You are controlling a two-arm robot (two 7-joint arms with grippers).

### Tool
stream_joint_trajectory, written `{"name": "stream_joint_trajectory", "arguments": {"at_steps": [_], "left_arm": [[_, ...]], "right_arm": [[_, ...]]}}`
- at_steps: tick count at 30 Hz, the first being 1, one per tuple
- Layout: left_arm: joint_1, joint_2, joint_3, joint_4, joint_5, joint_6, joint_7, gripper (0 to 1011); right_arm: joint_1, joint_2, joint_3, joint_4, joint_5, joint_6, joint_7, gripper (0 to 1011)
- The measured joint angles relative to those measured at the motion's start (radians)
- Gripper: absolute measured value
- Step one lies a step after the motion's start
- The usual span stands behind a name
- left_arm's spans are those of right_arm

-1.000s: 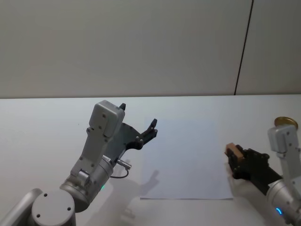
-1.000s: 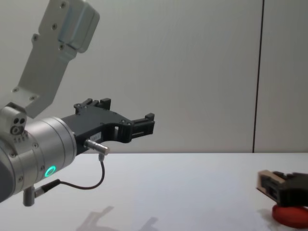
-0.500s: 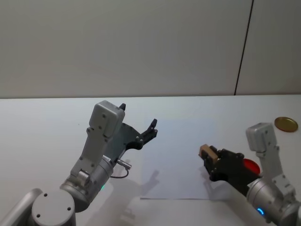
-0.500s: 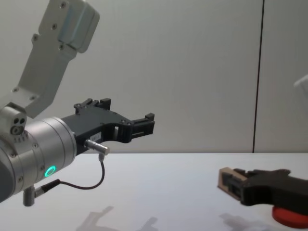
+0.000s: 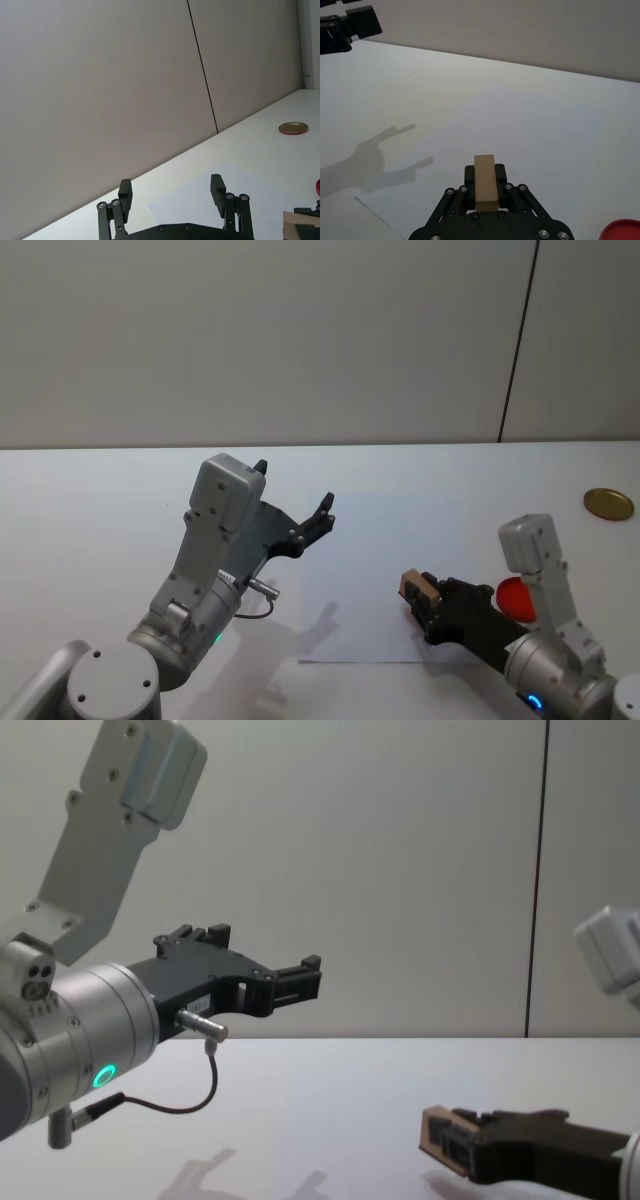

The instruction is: Use the one hand to pick up the stamp and affix it onto the A4 paper.

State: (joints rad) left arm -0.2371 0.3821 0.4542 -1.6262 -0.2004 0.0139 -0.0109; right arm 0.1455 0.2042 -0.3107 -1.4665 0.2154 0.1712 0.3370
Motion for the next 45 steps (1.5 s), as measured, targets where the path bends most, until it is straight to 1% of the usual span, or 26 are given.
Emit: {"name": "stream_joint_trajectory", "arguments": {"at_steps": [11,27,37,40,45], "left_arm": [[0.000,0.000,0.000,0.000,0.000,0.000,0.000,993],[0.000,0.000,0.000,0.000,0.000,0.000,0.000,993],[0.000,0.000,0.000,0.000,0.000,0.000,0.000,993],[0.000,0.000,0.000,0.000,0.000,0.000,0.000,993],[0.000,0.000,0.000,0.000,0.000,0.000,0.000,993]], "right_arm": [[0.008,-0.007,-0.007,0.036,0.002,0.017,0.013,220],[0.027,-0.012,-0.010,0.070,-0.015,0.036,0.034,220],[0.027,-0.009,-0.010,0.061,-0.015,0.041,0.034,220],[0.025,-0.006,-0.009,0.050,-0.012,0.043,0.031,220],[0.026,0.002,0.003,0.019,0.000,0.038,0.016,220]]}}
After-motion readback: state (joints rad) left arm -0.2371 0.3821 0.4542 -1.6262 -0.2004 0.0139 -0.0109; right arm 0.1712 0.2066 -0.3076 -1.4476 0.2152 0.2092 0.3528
